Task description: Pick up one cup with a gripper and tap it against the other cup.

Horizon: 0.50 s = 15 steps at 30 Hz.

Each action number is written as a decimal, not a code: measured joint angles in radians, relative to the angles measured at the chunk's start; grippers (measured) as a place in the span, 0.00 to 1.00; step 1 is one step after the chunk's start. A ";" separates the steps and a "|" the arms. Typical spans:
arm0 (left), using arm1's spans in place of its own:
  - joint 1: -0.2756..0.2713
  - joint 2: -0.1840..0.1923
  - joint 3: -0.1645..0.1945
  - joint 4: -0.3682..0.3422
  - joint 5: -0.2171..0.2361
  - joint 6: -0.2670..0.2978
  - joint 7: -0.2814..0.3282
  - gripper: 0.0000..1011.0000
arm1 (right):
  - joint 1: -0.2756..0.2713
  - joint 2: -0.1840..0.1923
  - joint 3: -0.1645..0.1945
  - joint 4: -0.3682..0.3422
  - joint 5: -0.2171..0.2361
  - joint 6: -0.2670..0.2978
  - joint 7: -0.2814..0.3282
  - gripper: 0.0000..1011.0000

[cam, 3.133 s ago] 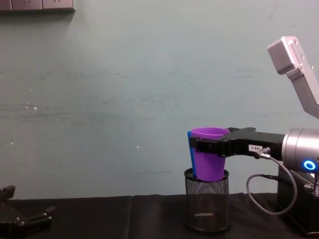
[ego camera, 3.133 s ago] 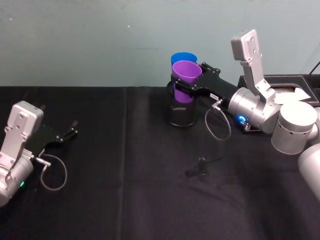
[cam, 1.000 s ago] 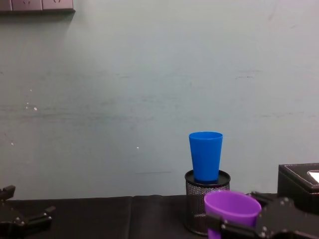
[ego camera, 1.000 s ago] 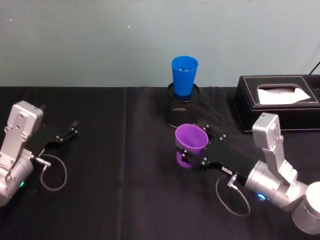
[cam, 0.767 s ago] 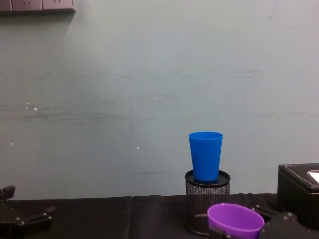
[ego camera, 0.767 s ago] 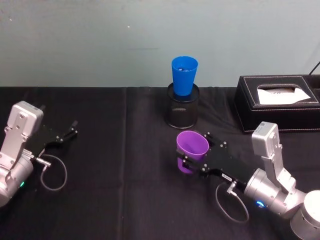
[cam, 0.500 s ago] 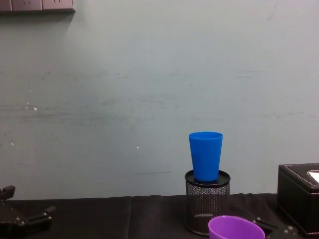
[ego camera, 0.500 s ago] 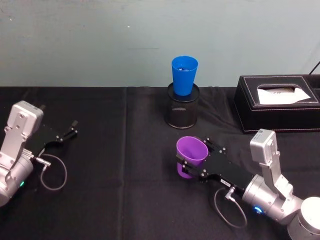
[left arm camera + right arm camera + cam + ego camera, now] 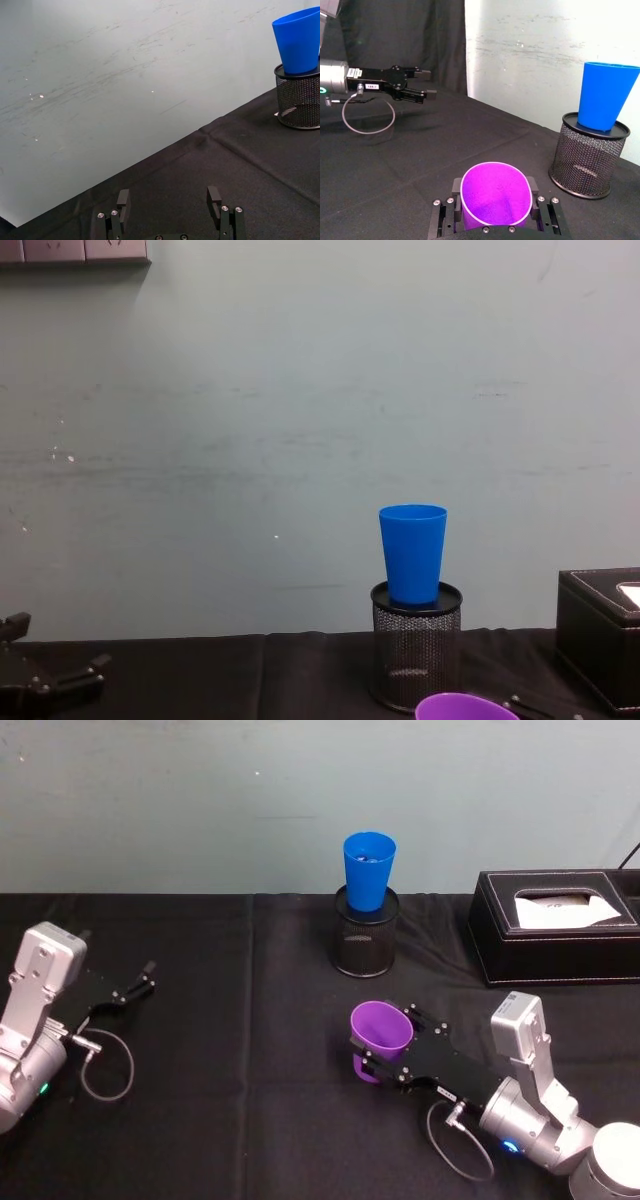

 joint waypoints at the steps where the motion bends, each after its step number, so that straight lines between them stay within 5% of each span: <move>1: 0.000 0.000 0.000 0.000 0.000 0.000 0.000 0.99 | 0.000 0.000 0.000 0.000 0.000 0.000 0.000 0.73; 8: 0.000 0.000 0.000 0.000 0.000 0.000 0.000 0.99 | 0.000 0.001 0.000 -0.003 0.003 0.002 0.001 0.73; 15: 0.000 0.000 0.000 0.000 0.000 0.000 0.000 0.99 | -0.001 0.002 0.000 -0.005 0.004 0.007 0.001 0.90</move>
